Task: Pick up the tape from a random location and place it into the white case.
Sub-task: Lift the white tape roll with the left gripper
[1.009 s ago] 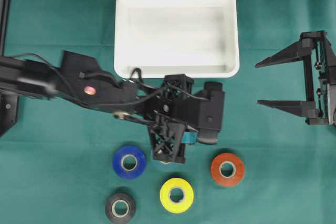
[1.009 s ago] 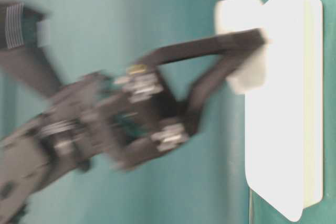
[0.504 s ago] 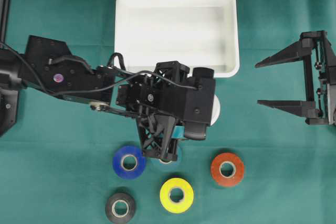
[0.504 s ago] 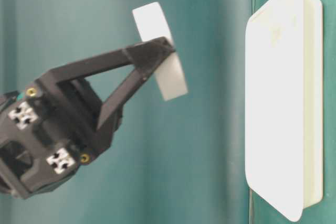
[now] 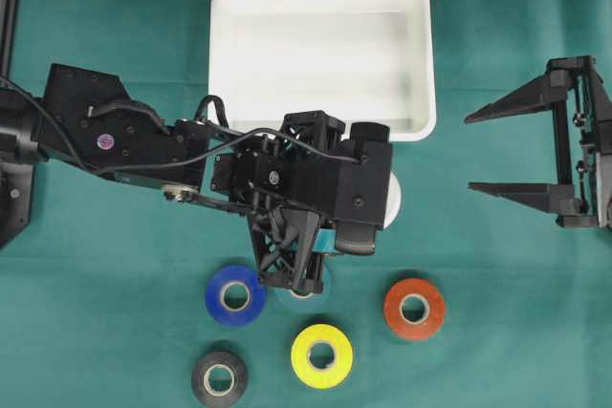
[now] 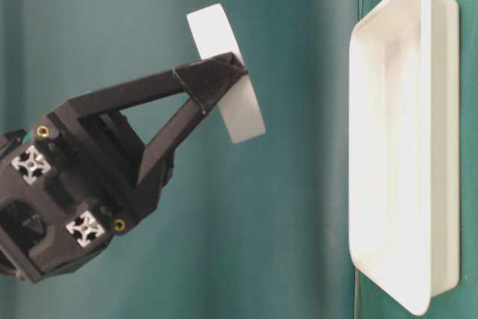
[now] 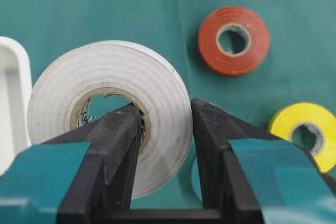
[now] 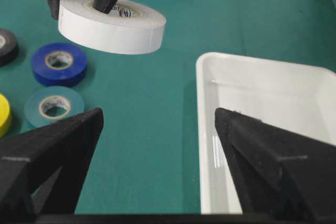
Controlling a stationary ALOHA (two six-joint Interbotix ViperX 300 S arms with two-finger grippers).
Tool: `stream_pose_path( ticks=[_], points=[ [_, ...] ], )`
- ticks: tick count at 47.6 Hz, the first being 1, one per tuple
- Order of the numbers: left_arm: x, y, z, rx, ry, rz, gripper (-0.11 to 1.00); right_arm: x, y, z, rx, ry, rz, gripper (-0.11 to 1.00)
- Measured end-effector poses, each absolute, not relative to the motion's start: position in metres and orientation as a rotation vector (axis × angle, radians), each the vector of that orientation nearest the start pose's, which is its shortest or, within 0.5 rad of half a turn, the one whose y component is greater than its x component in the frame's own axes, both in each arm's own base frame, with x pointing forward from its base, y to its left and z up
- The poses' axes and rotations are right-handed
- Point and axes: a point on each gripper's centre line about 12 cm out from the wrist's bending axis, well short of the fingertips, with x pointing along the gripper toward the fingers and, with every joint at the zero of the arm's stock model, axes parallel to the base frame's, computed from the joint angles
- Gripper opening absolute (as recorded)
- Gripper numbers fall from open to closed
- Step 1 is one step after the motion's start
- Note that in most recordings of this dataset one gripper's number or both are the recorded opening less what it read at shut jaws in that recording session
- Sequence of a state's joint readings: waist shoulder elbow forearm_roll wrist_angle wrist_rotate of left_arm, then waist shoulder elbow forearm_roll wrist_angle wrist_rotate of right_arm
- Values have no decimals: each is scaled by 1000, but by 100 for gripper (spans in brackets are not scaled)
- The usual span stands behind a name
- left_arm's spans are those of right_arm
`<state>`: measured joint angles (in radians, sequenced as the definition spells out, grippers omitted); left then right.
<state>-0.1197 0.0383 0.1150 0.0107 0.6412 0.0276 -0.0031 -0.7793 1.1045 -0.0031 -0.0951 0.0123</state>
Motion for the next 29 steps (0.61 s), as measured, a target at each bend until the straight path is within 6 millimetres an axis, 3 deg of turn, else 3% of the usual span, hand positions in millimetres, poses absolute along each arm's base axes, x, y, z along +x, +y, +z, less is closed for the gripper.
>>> stream_pose_path(
  ticks=[29],
  points=[
    [439,-52,293,85,799,-122,26,231,-1,260,10,230,-4,90]
  ],
)
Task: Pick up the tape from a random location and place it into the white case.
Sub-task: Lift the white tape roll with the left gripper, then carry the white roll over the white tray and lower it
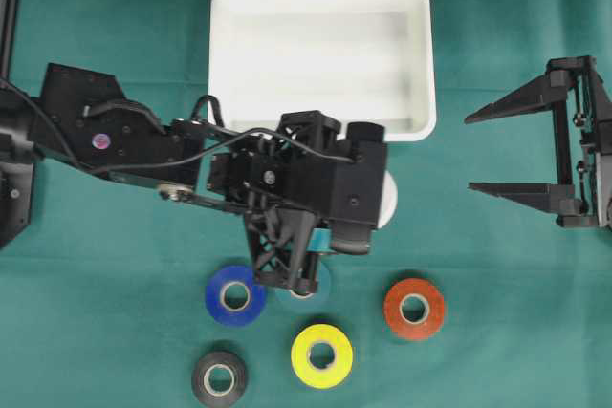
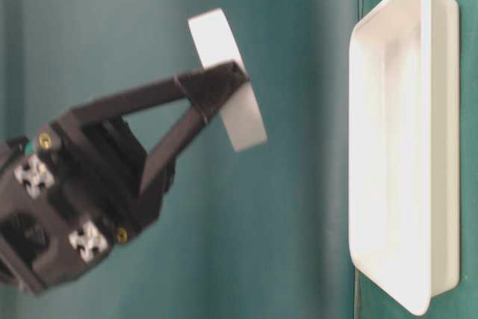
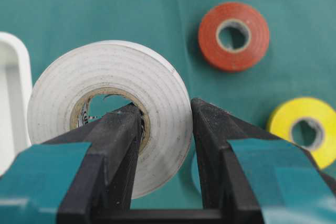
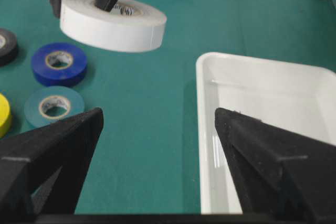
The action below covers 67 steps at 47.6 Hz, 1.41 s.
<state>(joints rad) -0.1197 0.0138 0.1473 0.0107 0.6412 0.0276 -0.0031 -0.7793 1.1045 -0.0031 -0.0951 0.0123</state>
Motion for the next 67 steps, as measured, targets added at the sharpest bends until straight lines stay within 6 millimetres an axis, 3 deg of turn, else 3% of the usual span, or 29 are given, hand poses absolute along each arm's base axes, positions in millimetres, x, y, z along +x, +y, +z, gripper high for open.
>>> stream_pose_path(
  ticks=[24,43,51,67],
  points=[
    [389,-54,290,62,819,-128,25,231,-1,259,8,232,-4,90],
    [387,-49,290,60,804,-118,25,231,-1,260,8,230,-4,90],
    [392,-26,292,41,778,-64,25,231,-1,259,5,232,-3,90],
    [391,46,293,-30,767,110,26,230,-1,258,3,242,-3,90]
  ],
)
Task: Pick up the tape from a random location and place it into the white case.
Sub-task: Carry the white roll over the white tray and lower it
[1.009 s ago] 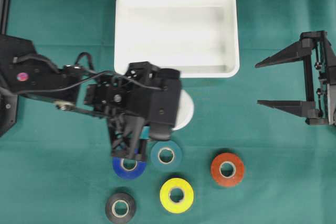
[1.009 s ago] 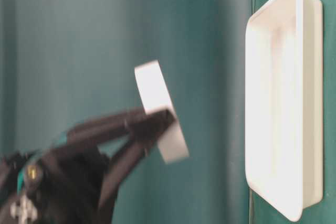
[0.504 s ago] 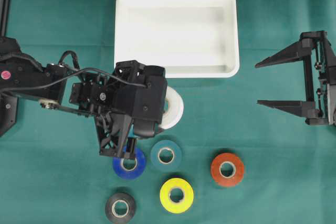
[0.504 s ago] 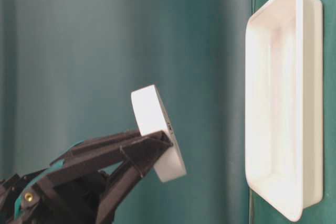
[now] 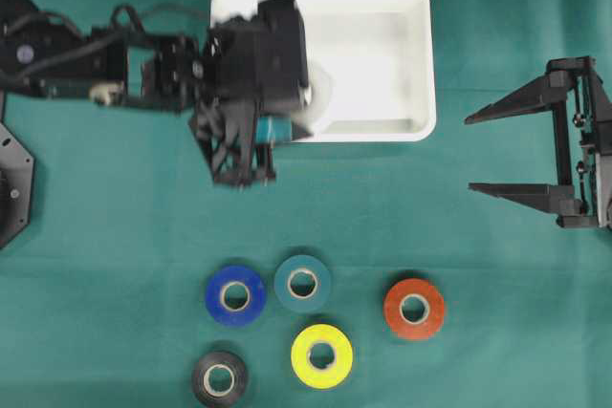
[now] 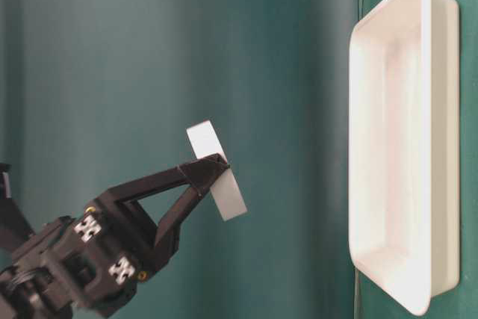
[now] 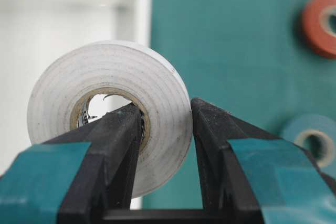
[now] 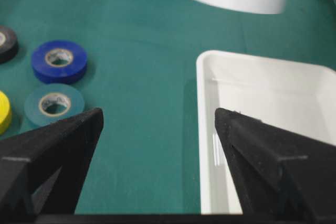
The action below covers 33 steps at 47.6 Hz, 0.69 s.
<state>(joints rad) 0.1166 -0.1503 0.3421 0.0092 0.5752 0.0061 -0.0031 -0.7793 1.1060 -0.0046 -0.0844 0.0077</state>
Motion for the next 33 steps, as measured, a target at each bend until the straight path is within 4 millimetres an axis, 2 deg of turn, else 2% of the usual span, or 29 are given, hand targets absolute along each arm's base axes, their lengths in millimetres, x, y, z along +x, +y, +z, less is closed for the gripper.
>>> stream_pose_path(
  ticks=[16,33],
  points=[
    [380,111,295,-90,741,268,25,230,-1,257,-1,249,-2,90],
    [375,135,299,-104,697,330,25,230,-1,257,-15,253,0,90]
  ],
)
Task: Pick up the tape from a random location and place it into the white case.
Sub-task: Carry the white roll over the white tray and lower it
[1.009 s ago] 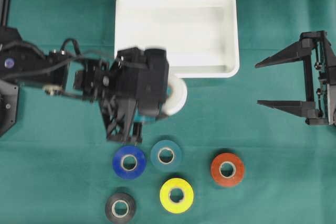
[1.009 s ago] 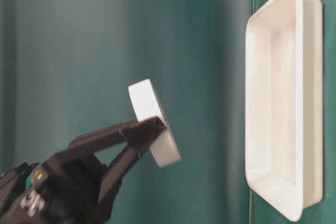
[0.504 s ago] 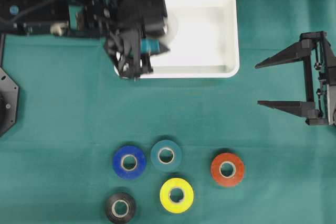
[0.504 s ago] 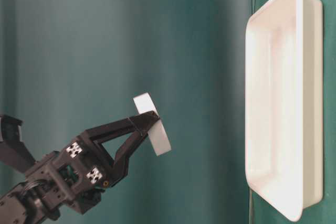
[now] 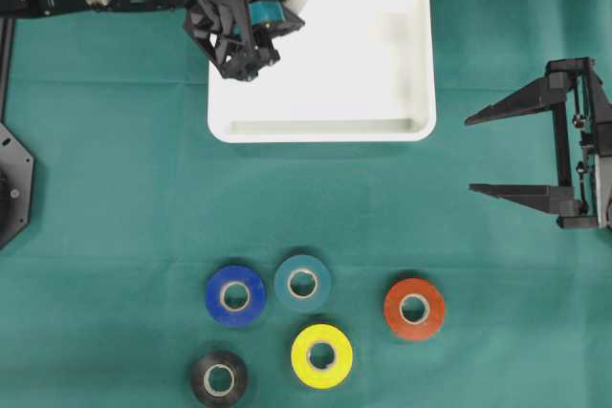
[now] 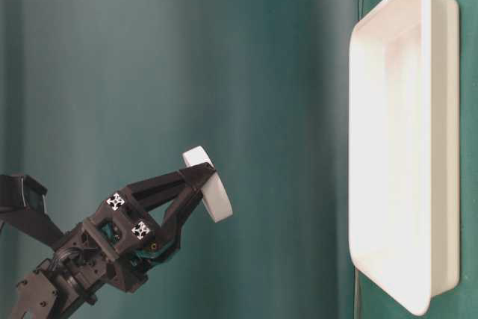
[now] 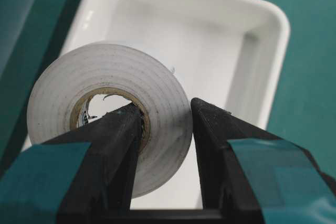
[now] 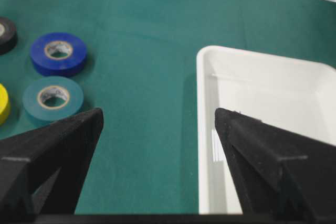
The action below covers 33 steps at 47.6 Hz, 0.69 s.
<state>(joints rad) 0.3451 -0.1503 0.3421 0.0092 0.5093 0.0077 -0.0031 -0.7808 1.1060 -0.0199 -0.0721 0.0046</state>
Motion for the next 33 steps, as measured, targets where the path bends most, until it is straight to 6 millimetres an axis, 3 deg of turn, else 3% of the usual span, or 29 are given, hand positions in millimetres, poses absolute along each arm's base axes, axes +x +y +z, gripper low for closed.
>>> stream_pose_path(
  ticks=[33],
  points=[
    [375,135,298,-105,694,331,25,230,0,257,-21,253,2,90]
  ],
)
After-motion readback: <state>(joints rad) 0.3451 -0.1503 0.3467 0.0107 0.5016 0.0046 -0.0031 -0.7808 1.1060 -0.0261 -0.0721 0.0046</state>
